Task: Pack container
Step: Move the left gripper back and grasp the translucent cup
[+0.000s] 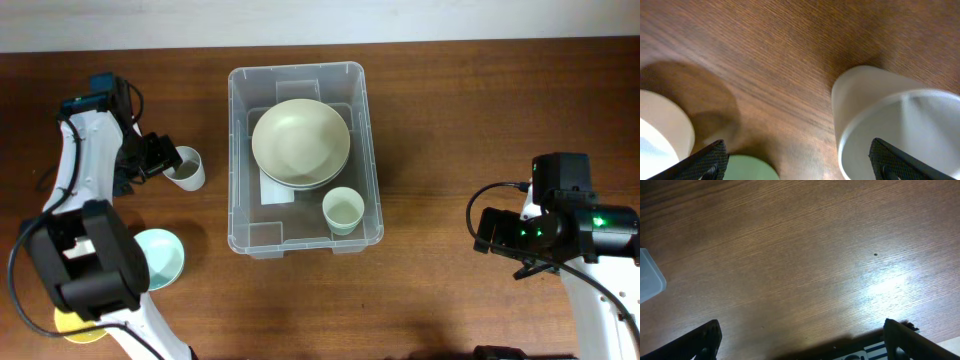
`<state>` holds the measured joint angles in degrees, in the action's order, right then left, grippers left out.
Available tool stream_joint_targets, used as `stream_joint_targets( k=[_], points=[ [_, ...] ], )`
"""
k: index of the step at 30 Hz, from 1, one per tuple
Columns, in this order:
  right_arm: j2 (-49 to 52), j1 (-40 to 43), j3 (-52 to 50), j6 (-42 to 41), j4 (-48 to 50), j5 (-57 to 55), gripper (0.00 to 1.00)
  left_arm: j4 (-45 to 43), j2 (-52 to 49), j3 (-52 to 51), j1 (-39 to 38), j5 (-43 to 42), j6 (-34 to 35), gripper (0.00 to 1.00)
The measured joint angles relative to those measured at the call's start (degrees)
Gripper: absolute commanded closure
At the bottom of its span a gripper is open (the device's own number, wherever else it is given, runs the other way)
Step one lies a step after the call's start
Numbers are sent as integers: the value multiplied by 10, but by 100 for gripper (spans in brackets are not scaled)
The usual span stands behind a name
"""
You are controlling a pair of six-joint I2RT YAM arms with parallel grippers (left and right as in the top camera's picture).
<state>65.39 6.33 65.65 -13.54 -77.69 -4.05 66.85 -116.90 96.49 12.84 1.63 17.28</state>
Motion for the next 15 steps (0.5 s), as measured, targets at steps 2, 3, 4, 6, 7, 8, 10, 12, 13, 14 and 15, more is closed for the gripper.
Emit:
stream_joint_targets(
  k=[2, 3, 4, 6, 7, 8, 10, 12, 13, 14, 15],
  points=[
    [0, 0, 0, 0, 0, 0, 1, -3, -14, 0, 0, -2, 0, 11],
    [0, 0, 0, 0, 0, 0, 1, -4, -21, 0, 0, -3, -2, 11],
    [0, 0, 0, 0, 0, 0, 1, -7, -27, 0, -1, -6, -2, 15],
    [0, 0, 0, 0, 0, 0, 0, -15, -37, 0, -1, -9, -3, 17],
    [0, 0, 0, 0, 0, 0, 1, -19, -41, 0, -1, -10, -5, 18],
    [0, 0, 0, 0, 0, 0, 1, -22, -44, 0, -1, -10, -5, 22],
    [0, 0, 0, 0, 0, 0, 1, -31, -46, 0, -1, -13, -5, 34],
    [0, 0, 0, 0, 0, 0, 1, -38, -46, -1, -1, -18, -6, 49],
    [0, 0, 0, 0, 0, 0, 1, -39, -46, -1, -1, -22, -6, 60],
    [0, 0, 0, 0, 0, 0, 1, -40, -46, -1, -1, -24, -8, 71],
    [0, 0, 0, 0, 0, 0, 1, -40, -46, -1, -1, -29, -8, 83]
  ],
)
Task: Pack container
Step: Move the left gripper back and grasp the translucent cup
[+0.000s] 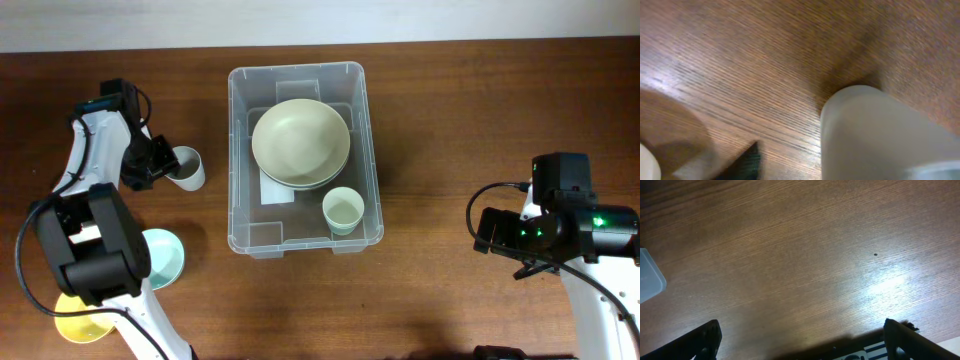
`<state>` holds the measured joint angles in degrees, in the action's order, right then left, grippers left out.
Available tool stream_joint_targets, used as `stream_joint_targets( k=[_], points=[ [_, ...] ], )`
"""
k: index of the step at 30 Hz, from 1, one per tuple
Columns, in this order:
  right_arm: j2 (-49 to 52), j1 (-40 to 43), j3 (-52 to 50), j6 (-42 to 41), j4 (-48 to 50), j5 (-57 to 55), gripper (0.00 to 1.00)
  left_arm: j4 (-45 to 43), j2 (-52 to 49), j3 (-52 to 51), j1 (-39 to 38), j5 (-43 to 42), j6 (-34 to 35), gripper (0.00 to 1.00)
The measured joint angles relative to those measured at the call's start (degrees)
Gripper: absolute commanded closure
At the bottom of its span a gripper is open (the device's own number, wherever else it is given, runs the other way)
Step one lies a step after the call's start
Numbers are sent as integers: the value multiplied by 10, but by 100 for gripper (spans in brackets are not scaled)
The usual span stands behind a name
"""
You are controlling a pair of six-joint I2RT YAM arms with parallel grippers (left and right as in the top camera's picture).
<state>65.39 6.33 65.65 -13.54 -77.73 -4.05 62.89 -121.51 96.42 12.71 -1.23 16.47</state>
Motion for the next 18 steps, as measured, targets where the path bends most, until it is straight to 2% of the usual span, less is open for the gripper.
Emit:
stream_joint_targets(
  k=[1, 4, 10, 18],
  points=[
    [0, 0, 0, 0, 0, 0, 1, 0, 0, 0, 0, -3, -1, 89],
    [0, 0, 0, 0, 0, 0, 1, 0, 0, 0, -1, -7, -4, 99],
    [0, 0, 0, 0, 0, 0, 1, 30, 0, 4, -1, -9, -5, 99],
    [0, 0, 0, 0, 0, 0, 1, 103, 33, 75, -16, -9, -9, 100]
  ],
)
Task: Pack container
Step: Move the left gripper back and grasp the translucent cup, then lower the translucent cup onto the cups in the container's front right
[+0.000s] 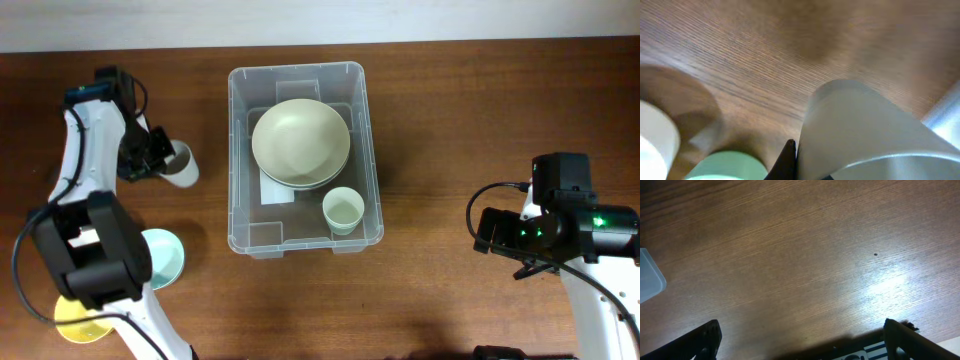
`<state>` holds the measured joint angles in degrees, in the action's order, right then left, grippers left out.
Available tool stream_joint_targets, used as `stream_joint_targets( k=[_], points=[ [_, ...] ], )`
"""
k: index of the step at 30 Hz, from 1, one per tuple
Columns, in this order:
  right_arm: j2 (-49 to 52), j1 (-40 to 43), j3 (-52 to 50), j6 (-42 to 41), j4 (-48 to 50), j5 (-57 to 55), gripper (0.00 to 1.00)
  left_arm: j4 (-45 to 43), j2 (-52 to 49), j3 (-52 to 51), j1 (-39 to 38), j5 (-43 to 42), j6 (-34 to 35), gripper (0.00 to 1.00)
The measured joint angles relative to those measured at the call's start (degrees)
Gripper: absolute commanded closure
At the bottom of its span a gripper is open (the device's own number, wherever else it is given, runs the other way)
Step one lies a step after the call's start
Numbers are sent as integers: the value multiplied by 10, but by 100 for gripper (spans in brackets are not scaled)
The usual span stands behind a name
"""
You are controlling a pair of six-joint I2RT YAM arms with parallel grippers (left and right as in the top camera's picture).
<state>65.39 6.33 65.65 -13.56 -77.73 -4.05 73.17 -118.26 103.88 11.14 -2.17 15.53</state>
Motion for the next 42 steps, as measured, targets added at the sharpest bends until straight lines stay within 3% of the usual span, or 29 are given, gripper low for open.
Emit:
stream_joint_targets(
  k=[6, 12, 23, 28, 39, 41, 42],
  points=[
    [0, 0, 0, 0, 0, 0, 1, 39, 121, 23, -66, -4, -2, 99],
    [0, 0, 0, 0, 0, 0, 1, 57, 217, 29, -196, -16, -2, 100],
    [0, 0, 0, 1, 0, 0, 1, 19, 204, 29, -455, -26, 6, 100],
    [0, 0, 0, 0, 0, 0, 1, 32, 156, 29, -495, -26, 8, 99],
    [0, 0, 0, 0, 0, 0, 1, 48, 93, 29, -497, -23, 12, 98],
    [0, 0, 0, 0, 0, 0, 1, 51, 93, 29, -497, -21, 12, 93],
    [0, 0, 0, 0, 0, 0, 1, 53, 93, 29, -497, -20, 12, 85]
  ],
)
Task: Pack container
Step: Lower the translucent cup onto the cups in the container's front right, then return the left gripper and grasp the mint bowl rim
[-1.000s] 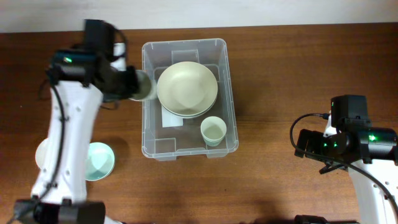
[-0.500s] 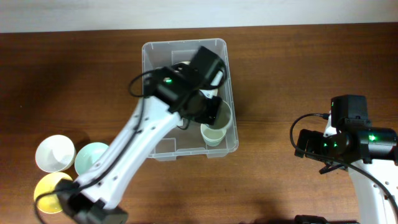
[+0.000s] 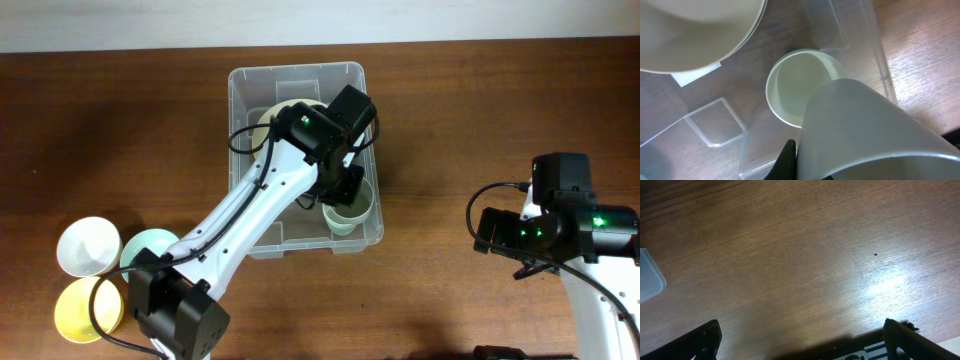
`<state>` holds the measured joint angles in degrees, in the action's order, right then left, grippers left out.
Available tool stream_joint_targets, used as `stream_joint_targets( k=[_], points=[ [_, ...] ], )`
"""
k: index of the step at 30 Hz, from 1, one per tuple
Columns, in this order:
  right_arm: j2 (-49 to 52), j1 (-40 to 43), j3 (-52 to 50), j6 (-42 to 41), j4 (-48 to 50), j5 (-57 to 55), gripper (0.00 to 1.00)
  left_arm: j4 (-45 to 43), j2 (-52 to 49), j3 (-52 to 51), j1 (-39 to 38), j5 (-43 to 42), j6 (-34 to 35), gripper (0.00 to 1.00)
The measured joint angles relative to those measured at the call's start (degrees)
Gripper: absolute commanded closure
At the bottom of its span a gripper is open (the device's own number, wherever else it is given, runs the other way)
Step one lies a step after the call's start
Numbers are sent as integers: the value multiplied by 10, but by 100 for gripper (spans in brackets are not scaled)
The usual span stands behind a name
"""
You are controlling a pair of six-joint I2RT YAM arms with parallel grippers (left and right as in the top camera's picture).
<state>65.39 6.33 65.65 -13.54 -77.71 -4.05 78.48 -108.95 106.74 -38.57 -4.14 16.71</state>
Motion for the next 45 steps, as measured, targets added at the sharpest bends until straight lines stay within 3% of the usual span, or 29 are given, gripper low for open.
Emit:
stream_joint_targets(
  k=[2, 4, 6, 14, 20, 28, 29, 35, 40, 45],
  points=[
    [0, 0, 0, 0, 0, 0, 1, 4, 0, 0, 0, 3, -1, 61],
    [0, 0, 0, 0, 0, 0, 1, 5, 0, 0, 0, 8, 3, 57],
    [0, 0, 0, 0, 0, 0, 1, 5, 0, 0, 0, 13, 4, 47],
    [0, 0, 0, 0, 0, 0, 1, 5, 0, 0, 0, 29, 6, 47],
    [0, 0, 0, 0, 0, 0, 1, 59, 0, 12, 33, 74, 19, 28],
    [0, 0, 0, 0, 0, 0, 1, 94, 89, 29, 244, 113, 37, 13],
    [0, 0, 0, 0, 0, 0, 1, 101, 110, 30, 278, 115, 39, 5],
    [0, 0, 0, 0, 0, 0, 1, 126, 206, 29, 445, 126, 43, 1],
    [0, 0, 0, 0, 0, 0, 1, 76, 217, -64, 481, 125, 43, 1],
    [0, 0, 0, 0, 0, 0, 1, -49, 202, -246, 483, 99, 53, 1]
  ],
)
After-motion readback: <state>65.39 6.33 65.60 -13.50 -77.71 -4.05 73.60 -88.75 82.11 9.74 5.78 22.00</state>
